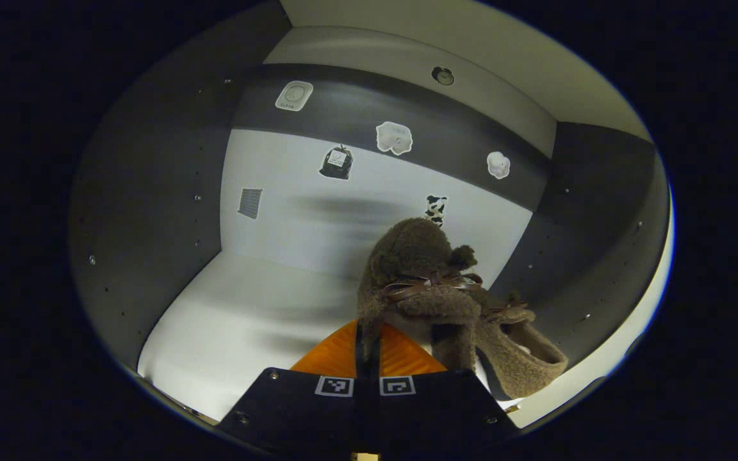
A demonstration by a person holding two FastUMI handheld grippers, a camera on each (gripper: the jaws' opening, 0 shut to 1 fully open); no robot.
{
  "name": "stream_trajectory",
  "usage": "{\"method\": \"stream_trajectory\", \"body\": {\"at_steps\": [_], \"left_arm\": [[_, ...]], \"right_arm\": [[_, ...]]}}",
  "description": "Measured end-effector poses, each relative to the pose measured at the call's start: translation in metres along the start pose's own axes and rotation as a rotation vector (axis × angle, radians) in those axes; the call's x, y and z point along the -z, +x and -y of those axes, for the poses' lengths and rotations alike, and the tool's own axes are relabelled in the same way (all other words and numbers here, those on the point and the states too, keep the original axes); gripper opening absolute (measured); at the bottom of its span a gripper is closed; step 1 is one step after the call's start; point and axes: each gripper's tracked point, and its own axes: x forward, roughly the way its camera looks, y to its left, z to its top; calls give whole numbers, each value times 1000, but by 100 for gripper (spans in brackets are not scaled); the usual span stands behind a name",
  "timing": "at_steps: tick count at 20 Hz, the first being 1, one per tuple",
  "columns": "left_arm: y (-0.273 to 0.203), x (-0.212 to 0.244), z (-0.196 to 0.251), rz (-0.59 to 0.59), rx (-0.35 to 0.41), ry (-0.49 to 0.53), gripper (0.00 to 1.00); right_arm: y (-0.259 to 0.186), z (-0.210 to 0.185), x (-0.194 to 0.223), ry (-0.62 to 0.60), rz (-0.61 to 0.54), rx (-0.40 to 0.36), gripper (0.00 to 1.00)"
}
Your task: Grab one shoe with the right hand and put it into the shoe cabinet, grab the other shoe with the left hand and put it into the shoe cabinet; then close the right door with the right hand and the left door with the left hand.
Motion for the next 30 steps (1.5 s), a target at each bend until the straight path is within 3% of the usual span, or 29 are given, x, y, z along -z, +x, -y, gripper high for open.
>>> {"method": "stream_trajectory", "body": {"at_steps": [6,7,8,10,16,17,18,21,25,30], "left_arm": [[14,5,-2,-34,-73,115,4],[17,7,-3,-41,-82,130,1],[18,7,-4,-47,-93,140,1],[22,11,-5,-53,-112,155,1],[22,3,-8,-47,-131,208,13],[23,1,-10,-41,-137,220,10],[20,-2,-12,-37,-141,229,30],[6,-5,-15,-41,-151,244,53],[-27,-17,3,4,-79,212,68],[-95,-34,34,68,36,248,67]], "right_arm": [[17,19,9,9,-29,8,89],[16,18,7,4,-23,10,89],[16,18,7,1,-21,9,85],[17,19,6,2,-17,3,90],[19,15,10,18,-33,-7,90],[20,14,11,24,-36,-9,89],[22,13,13,30,-39,-10,90],[23,12,16,37,-45,-15,90],[27,9,19,29,-57,-36,89],[46,0,21,22,-62,-76,90]]}}
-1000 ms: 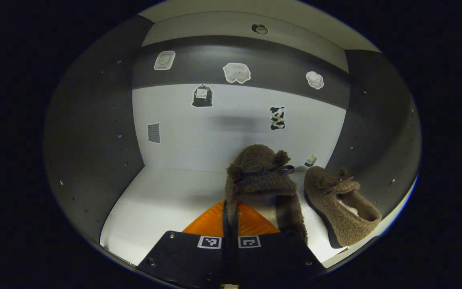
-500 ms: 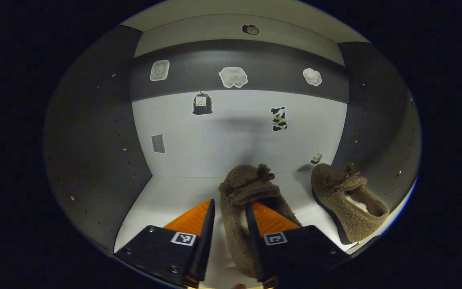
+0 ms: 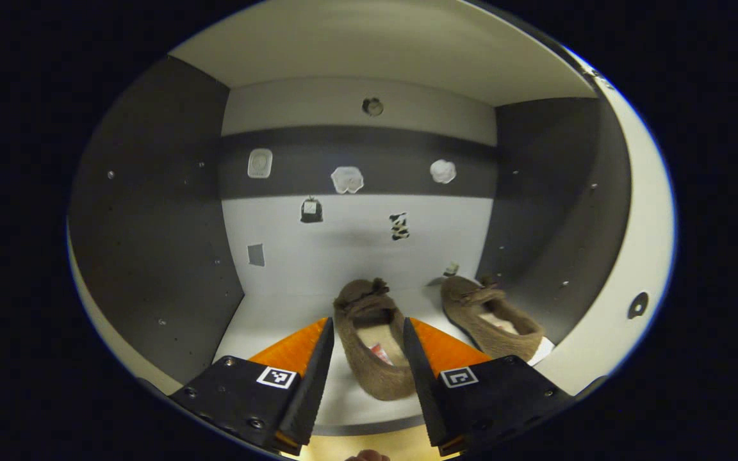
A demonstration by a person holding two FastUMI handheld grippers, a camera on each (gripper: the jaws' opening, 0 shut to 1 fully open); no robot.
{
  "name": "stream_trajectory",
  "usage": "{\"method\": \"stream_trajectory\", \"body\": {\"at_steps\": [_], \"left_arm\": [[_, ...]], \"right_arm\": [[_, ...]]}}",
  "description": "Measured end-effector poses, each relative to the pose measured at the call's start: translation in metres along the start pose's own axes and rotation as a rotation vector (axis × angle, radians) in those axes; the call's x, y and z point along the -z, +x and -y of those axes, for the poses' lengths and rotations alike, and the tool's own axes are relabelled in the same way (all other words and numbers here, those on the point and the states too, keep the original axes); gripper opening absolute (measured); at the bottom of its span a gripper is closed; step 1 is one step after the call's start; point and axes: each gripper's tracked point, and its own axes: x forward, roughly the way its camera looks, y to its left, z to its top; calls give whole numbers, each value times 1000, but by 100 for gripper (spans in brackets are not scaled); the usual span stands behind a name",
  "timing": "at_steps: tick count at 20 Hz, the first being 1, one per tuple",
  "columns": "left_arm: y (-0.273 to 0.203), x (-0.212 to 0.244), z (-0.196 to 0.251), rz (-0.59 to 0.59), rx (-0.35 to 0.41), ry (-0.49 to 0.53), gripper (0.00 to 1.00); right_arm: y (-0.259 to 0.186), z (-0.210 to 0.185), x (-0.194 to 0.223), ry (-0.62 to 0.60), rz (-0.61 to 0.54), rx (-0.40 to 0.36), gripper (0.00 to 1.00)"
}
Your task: Grab one shoe with the right hand and put it into the shoe cabinet, grab the other shoe with the left hand and put it into the shoe cabinet; then close the right door with the right hand and the left door with the left hand.
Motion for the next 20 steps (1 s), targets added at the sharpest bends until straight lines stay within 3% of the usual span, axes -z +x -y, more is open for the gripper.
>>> {"method": "stream_trajectory", "body": {"at_steps": [2,3,4,9,10,13,14,15,18,19,20], "left_arm": [[-32,-13,8,39,29,-3,67],[-50,-21,13,63,47,-7,67],[-67,-26,17,80,59,-3,67],[-160,-46,27,138,112,-2,66],[-172,-47,29,149,109,-1,67],[-213,-50,27,171,107,-5,65],[-225,-51,25,177,103,-8,68],[-236,-51,23,180,99,-13,65],[-266,-52,21,195,93,-15,66],[-274,-52,18,200,88,-17,66],[-282,-52,18,203,83,-21,66]], "right_arm": [[4,-3,1,-7,2,-9,86],[6,-3,2,-10,3,-12,90],[10,-3,1,-14,3,-11,85],[31,-6,6,-26,-9,-24,94],[34,-10,9,-23,-17,-38,98],[40,-19,13,-34,-22,-63,98],[40,-19,11,-48,-13,-64,93],[41,-22,11,-56,-12,-73,96],[39,-32,11,-62,-17,-112,99],[38,-34,12,-64,-18,-122,93],[37,-39,12,-64,-19,-136,96]]}}
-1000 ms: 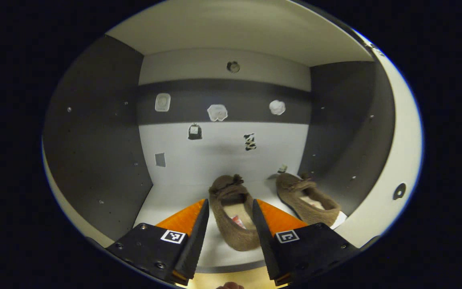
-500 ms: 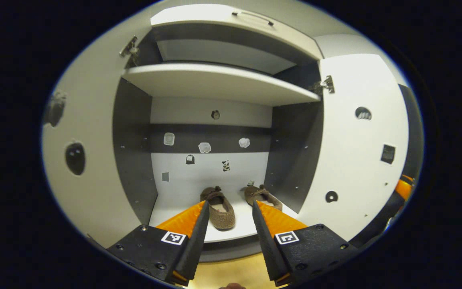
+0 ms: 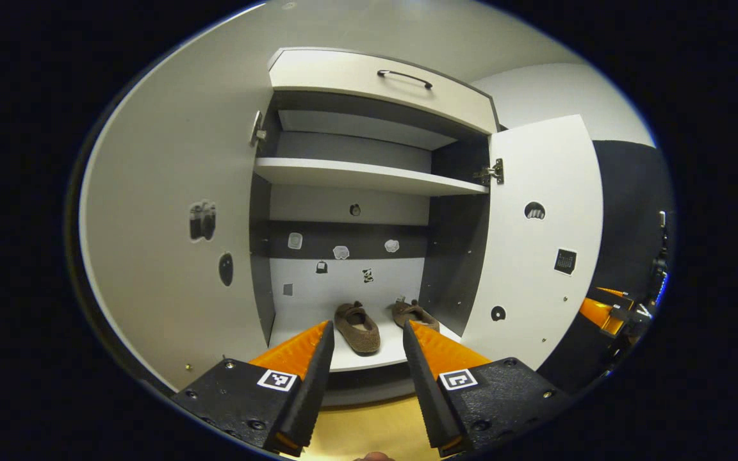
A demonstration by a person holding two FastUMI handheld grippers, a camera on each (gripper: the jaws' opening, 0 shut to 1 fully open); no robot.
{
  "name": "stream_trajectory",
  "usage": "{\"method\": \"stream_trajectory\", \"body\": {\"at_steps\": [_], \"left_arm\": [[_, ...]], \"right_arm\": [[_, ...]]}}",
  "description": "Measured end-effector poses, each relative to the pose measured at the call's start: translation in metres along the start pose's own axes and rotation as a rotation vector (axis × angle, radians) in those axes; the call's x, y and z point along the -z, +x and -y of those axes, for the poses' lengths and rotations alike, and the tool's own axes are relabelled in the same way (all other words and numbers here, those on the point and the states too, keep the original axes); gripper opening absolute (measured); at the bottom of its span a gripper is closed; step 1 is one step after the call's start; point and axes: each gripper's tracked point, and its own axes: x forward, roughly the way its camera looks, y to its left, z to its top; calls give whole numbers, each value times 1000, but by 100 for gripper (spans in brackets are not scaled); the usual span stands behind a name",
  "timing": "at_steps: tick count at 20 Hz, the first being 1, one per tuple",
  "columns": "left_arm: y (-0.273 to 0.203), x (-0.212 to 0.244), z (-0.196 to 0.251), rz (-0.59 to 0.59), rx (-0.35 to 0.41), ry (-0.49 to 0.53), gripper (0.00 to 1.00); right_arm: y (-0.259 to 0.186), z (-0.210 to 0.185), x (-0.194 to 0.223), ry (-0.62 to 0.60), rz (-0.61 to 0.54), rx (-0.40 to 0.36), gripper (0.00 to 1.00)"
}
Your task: Grab one shoe with the right hand and put it into the shoe cabinet, grab the other shoe with the left hand and put it into the shoe cabinet; then close the right door with the right hand and the left door with the left hand.
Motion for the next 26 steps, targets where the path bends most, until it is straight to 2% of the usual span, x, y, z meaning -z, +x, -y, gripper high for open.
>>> {"method": "stream_trajectory", "body": {"at_steps": [2,5,10,18,19,20,21,23,24,26], "left_arm": [[-13,-3,-1,2,-6,-9,66],[-29,-10,-3,13,-29,-5,63],[-34,-3,-8,22,-62,5,66],[-71,-8,-27,56,-132,-6,65],[-74,-7,-31,59,-142,-11,68],[-79,-8,-34,62,-152,-16,66],[-83,-8,-38,66,-162,-18,66],[-93,-6,-51,63,-197,-9,68],[-98,-8,-56,69,-215,-1,63],[-108,-6,-69,69,-254,11,65]], "right_arm": [[1,-13,1,3,-5,-46,93],[3,-39,2,16,-12,-130,95],[11,-72,4,21,-21,-225,95],[35,-111,1,32,-22,-299,95],[39,-116,2,38,-25,-313,95],[41,-122,3,45,-28,-332,95],[44,-128,2,50,-31,-347,90],[49,-138,4,55,-33,-366,90],[52,-141,3,58,-32,-368,95],[58,-153,5,72,-40,-387,100]]}}
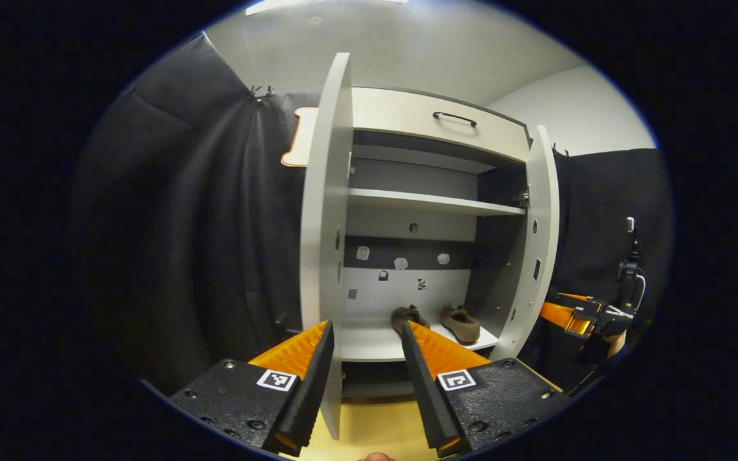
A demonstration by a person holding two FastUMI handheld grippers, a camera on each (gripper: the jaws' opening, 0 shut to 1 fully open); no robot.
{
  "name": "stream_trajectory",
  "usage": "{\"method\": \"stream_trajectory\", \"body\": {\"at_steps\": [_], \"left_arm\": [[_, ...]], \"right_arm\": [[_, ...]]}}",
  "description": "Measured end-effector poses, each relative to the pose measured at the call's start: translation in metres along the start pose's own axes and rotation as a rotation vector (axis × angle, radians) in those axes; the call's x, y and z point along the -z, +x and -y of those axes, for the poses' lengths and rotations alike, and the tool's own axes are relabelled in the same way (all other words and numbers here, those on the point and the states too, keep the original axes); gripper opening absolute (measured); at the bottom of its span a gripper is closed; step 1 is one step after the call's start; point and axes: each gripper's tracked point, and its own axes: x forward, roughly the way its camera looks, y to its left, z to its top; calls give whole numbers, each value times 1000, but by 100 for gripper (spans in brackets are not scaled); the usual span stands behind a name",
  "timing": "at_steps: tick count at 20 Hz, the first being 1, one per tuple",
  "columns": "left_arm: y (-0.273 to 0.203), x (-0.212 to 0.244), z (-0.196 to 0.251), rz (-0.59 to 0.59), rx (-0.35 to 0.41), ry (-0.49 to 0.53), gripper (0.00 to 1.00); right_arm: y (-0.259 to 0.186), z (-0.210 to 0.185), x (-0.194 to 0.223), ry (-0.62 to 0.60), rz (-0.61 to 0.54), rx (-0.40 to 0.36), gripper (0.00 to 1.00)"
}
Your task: Grab one shoe with the right hand and put it into the shoe cabinet, grab the other shoe with the left hand and put it into the shoe cabinet; then close the right door with the right hand and the left door with the left hand.
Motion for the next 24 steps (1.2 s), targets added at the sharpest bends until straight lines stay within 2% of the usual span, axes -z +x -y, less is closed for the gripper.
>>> {"method": "stream_trajectory", "body": {"at_steps": [2,4,10,11,12,14,15,16,20,24], "left_arm": [[-5,0,-14,6,-36,2,63],[-11,1,-30,9,-73,-6,66],[-17,14,-76,-13,-168,-32,63],[-14,20,-81,-24,-173,-42,65],[-11,24,-84,-29,-171,-53,63],[1,34,-87,-47,-165,-70,63],[1,35,-89,-50,-160,-73,75],[2,35,-90,-52,-157,-71,69],[8,35,-92,-48,-140,-63,69],[13,35,-95,-47,-120,-34,69]], "right_arm": [[11,-7,0,11,0,-13,98],[20,-15,0,19,1,-24,100],[43,-29,3,14,8,-34,100],[46,-32,3,16,8,-33,100],[49,-34,3,19,8,-34,98],[56,-38,4,25,8,-35,99],[59,-38,5,31,7,-36,100],[62,-40,7,36,3,-36,100],[71,-44,7,46,1,-40,97],[82,-48,7,40,7,-32,100]]}}
